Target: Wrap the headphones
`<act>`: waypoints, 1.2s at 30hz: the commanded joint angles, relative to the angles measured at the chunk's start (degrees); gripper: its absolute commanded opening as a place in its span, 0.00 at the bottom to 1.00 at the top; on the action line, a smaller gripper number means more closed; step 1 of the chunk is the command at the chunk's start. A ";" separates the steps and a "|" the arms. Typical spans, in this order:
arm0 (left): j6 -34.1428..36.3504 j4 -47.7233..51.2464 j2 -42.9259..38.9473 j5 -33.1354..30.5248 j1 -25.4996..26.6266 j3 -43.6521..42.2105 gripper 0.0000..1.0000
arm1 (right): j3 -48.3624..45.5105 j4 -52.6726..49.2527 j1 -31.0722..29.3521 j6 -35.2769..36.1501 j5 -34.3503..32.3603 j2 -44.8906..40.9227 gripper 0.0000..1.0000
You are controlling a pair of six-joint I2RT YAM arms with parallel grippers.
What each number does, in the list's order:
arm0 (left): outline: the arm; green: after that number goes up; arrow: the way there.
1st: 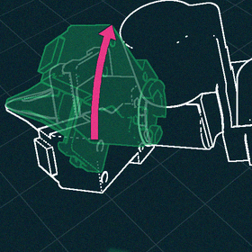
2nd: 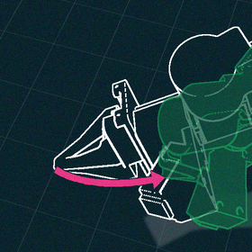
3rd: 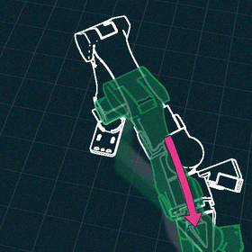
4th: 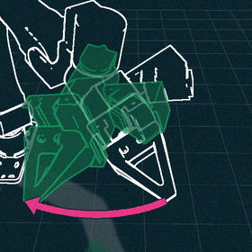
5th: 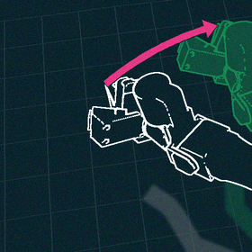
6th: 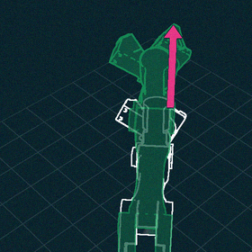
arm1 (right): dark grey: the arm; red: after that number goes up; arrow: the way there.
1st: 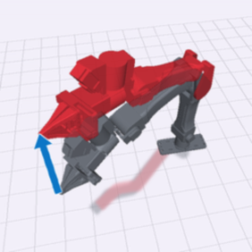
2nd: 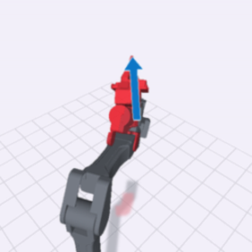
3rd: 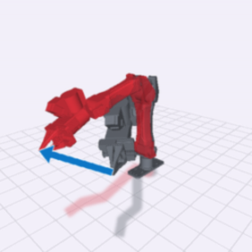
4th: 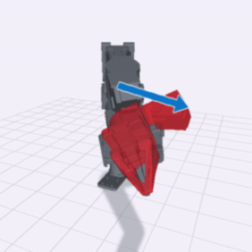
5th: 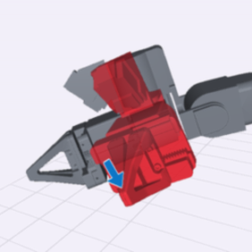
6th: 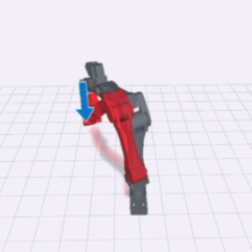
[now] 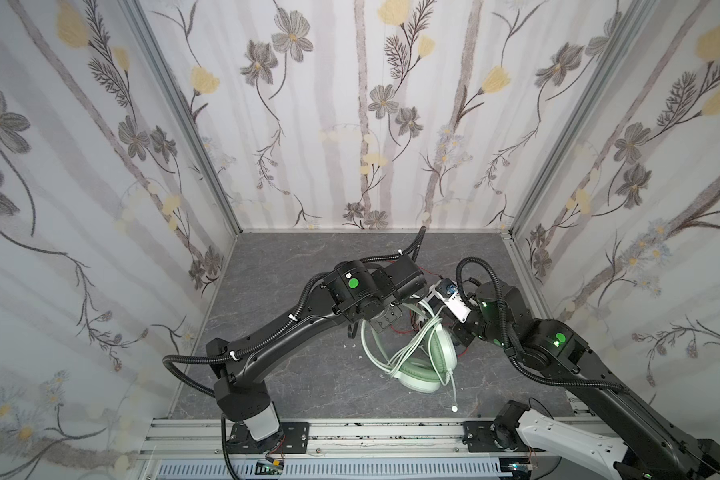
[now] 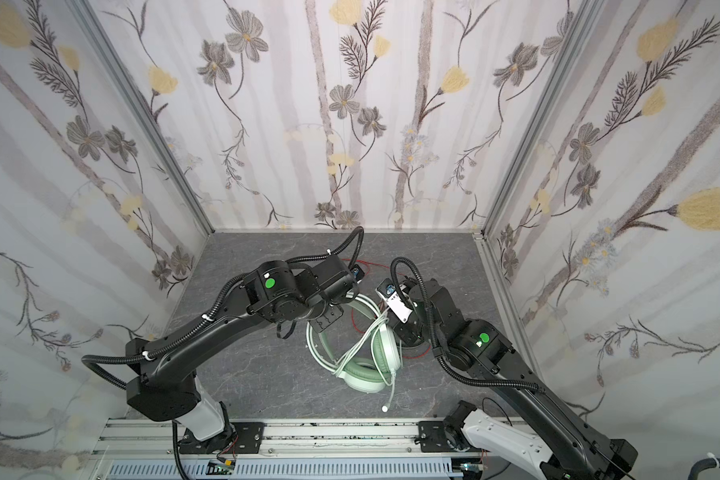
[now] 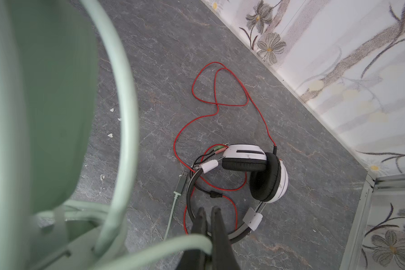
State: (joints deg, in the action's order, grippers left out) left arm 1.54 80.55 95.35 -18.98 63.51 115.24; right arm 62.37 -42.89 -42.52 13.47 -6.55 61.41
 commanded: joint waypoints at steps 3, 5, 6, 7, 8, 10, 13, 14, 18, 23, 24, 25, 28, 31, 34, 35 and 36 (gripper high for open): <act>1.26 -3.72 -3.21 3.12 -0.29 -1.25 0.00 | -1.50 3.51 0.45 -1.63 1.18 -0.21 0.01; 1.91 -4.00 -4.00 3.14 -0.36 -1.77 0.00 | -1.88 3.86 0.54 -1.61 1.55 -0.32 0.08; 2.13 -4.09 -4.39 3.14 -0.31 -2.10 0.00 | -2.05 3.83 0.63 -1.60 1.83 -0.34 0.11; 2.19 -4.15 -4.64 3.18 -0.32 -2.15 0.00 | -2.15 3.85 0.76 -1.66 2.15 -0.32 0.18; 2.19 -4.25 -4.96 3.08 -0.39 -2.28 0.00 | -2.34 3.79 0.93 -1.63 2.70 -0.33 0.26; 1.91 -4.68 -5.49 3.14 -0.73 -2.43 0.00 | -2.51 3.59 1.28 -1.76 4.05 -0.28 0.33; 0.76 -5.14 -6.14 4.29 -2.32 -2.61 0.00 | -2.93 3.55 1.73 -1.98 5.78 0.11 0.45; 0.42 -5.14 -6.24 4.84 -3.02 -2.54 0.00 | -2.95 3.52 1.81 -2.12 6.30 0.35 0.49; -1.98 -5.28 -6.93 5.89 -6.49 -1.55 0.00 | -3.12 3.47 2.12 -2.73 7.49 0.89 0.62; -5.23 -4.50 -7.69 8.31 -12.21 1.00 0.00 | -3.95 4.55 2.53 -3.76 8.03 0.07 0.78; -5.78 -4.61 -8.01 9.43 -13.23 1.29 0.00 | -4.30 5.18 2.84 -4.31 8.06 -0.27 0.80; -6.23 -4.77 -8.35 10.33 -14.16 1.56 0.00 | -4.64 5.69 3.01 -4.69 8.33 -0.66 0.82; -7.55 -4.88 -9.19 12.30 -16.54 2.51 0.00 | -5.97 7.25 3.99 -6.34 9.33 -1.67 0.84; -8.36 -4.21 -9.22 13.31 -17.78 4.10 0.00 | -7.31 9.24 4.71 -9.17 12.02 -1.70 0.85; -9.19 -2.81 -8.33 12.74 -18.23 6.44 0.00 | -8.59 11.89 4.83 -13.02 14.69 -1.62 0.85; -9.47 -2.12 -7.85 12.37 -18.37 7.65 0.00 | -9.11 13.17 4.88 -14.51 15.77 -1.61 0.85; -9.82 -1.47 -7.36 12.07 -18.47 8.91 0.00 | -9.89 14.92 4.94 -16.60 17.00 -1.64 0.85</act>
State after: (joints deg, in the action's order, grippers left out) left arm -5.39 79.29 87.29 -7.88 45.41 121.58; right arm 53.60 -35.11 -37.74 3.31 5.72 59.64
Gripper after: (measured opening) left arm 0.069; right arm 0.853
